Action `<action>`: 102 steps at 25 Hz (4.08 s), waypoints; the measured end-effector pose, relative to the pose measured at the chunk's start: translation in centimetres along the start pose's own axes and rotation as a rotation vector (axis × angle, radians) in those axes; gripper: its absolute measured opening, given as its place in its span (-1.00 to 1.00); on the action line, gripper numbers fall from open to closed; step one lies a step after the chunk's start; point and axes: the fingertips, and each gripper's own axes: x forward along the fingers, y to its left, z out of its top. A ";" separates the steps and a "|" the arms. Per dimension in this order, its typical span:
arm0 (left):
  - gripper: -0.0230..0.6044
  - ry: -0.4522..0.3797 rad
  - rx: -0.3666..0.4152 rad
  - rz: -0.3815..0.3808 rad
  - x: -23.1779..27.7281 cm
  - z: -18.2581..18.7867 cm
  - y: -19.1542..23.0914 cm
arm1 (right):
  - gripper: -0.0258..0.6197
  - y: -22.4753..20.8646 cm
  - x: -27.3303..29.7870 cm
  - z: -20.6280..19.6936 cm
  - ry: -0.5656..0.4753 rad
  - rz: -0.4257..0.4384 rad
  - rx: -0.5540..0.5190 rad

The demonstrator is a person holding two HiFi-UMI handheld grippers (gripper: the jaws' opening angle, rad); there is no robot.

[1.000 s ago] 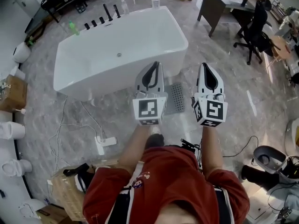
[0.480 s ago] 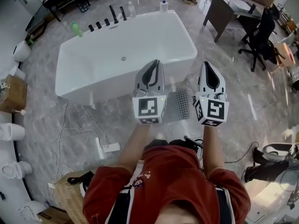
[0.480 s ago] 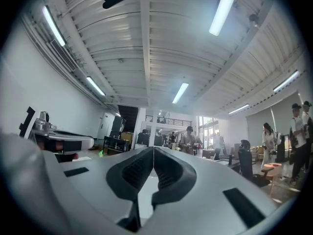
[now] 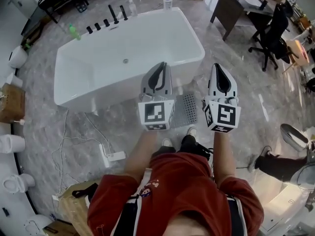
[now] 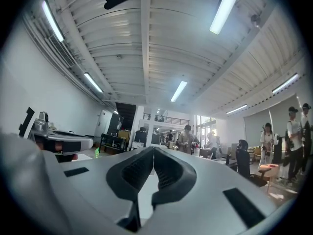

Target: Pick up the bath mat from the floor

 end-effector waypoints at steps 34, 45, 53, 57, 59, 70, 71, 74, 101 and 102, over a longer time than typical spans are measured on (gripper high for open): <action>-0.84 -0.004 0.053 0.112 15.0 -1.4 -11.4 | -0.88 -19.7 7.1 -4.6 -0.079 0.009 0.118; -0.84 -0.004 0.053 0.064 13.2 -2.2 -8.7 | -0.88 -15.6 7.0 -4.9 -0.065 -0.015 0.105; -0.84 0.027 0.029 0.057 12.9 -4.0 -7.2 | -0.88 -13.1 7.6 -5.9 -0.027 -0.005 0.089; -0.84 0.046 -0.011 0.081 12.3 -5.2 -6.6 | -0.88 -11.7 7.6 -7.2 -0.006 0.014 0.079; -0.84 0.063 -0.028 0.092 11.9 -6.2 -6.2 | -0.88 -11.0 7.6 -8.2 0.014 0.026 0.076; -0.84 0.195 -0.035 0.108 8.8 -15.4 -5.2 | -0.88 -7.0 6.6 -17.4 0.159 0.105 0.098; -0.84 0.201 -0.039 0.113 8.6 -16.2 -5.2 | -0.88 -6.8 6.4 -18.3 0.168 0.110 0.102; -0.84 0.241 -0.055 0.130 7.7 -19.1 -5.0 | -0.88 -5.9 5.8 -21.3 0.191 0.127 0.117; -0.84 0.491 -0.106 0.226 -1.4 -52.9 -2.2 | -0.88 3.7 0.4 -54.4 0.426 0.208 0.207; -0.84 0.501 -0.107 0.221 -1.9 -54.0 -2.4 | -0.88 4.0 -0.2 -55.5 0.438 0.210 0.204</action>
